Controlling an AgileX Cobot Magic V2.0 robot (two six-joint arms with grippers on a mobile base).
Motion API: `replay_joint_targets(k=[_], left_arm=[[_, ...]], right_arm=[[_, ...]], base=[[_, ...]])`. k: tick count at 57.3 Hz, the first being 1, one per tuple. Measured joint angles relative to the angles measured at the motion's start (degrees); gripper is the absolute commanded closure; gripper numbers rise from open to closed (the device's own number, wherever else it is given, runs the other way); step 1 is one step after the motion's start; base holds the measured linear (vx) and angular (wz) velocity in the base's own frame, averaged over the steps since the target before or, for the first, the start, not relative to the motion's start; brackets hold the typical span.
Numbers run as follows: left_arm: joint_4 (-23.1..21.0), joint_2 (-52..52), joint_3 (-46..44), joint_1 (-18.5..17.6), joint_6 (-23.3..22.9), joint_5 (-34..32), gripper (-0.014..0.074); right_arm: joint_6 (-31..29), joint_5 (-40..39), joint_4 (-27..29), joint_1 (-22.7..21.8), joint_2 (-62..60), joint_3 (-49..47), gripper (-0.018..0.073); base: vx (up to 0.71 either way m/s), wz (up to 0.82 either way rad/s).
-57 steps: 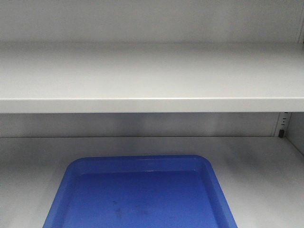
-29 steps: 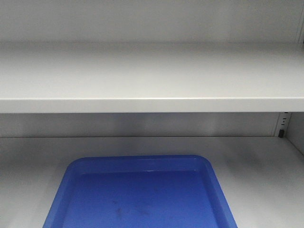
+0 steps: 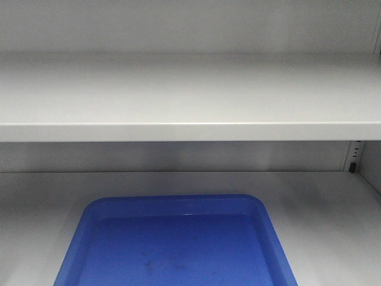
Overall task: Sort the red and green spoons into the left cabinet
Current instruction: 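Extend both grippers with the spoons over the blue tray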
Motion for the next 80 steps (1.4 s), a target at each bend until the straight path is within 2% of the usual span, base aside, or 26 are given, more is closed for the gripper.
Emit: replay_joint_targets(k=[19,23,29,33,37,48,53,59,64,67,80], left_arm=[[-3.29,0.06,0.0,0.0,0.0,1.25,0.06],[-5.91,0.61,0.0,0.0,0.01,0.87,0.06],[-12.21,2.84,0.0,0.0,2.03,-1.05,0.06],[-18.31,5.04,0.0,0.0,6.9,-2.65,0.06],[-25.7,7.49,0.0,0.0,12.81,-3.38,0.06],[-49.45,13.5,0.0,0.0,35.18,-2.82,0.06],[-59.26,16.09,0.0,0.0,43.61,-0.64,0.06],[-68.97,19.56,0.0,0.0,53.08,2.73,0.06],[-74.38,22.29,0.0,0.0,57.5,4.81,0.0599],[-76.21,23.86,0.0,0.0,58.92,5.98,0.0599],[-77.33,29.63,-3.22,0.0,60.15,11.5,0.0597]], right_arm=[[0.0,-0.01,3.07,0.0,0.0,0.0,0.0562],[0.0,-0.01,4.57,0.0,0.49,0.0,0.0562],[-1.44,-0.06,8.48,0.0,2.84,0.0,0.0562],[-5.45,-0.26,13.62,0.0,5.17,0.0,0.0562],[-12.5,-0.46,21.52,0.0,7.82,0.0,0.0562],[-33.89,1.85,42.93,0.0,14.85,0.0,0.0562],[-40.06,4.27,47.58,0.0,18.14,-0.29,0.0562],[-42.93,7.66,48.56,0.0,22.08,-1.76,0.0562],[-43.5,10.33,48.67,0.0,25.26,-3.72,0.0562],[-43.5,12.09,48.75,0.0,27.1,-5.13,0.0562],[-43.68,18.82,48.75,0.0,34.38,-10.14,0.0562]], base=[[0.0,0.0],[0.0,0.0],[0.0,0.0],[0.0,0.0],[0.0,0.0],[0.0,0.0],[0.0,0.0],[0.0,0.0],[0.0,0.0],[0.0,0.0],[0.0,0.0]])
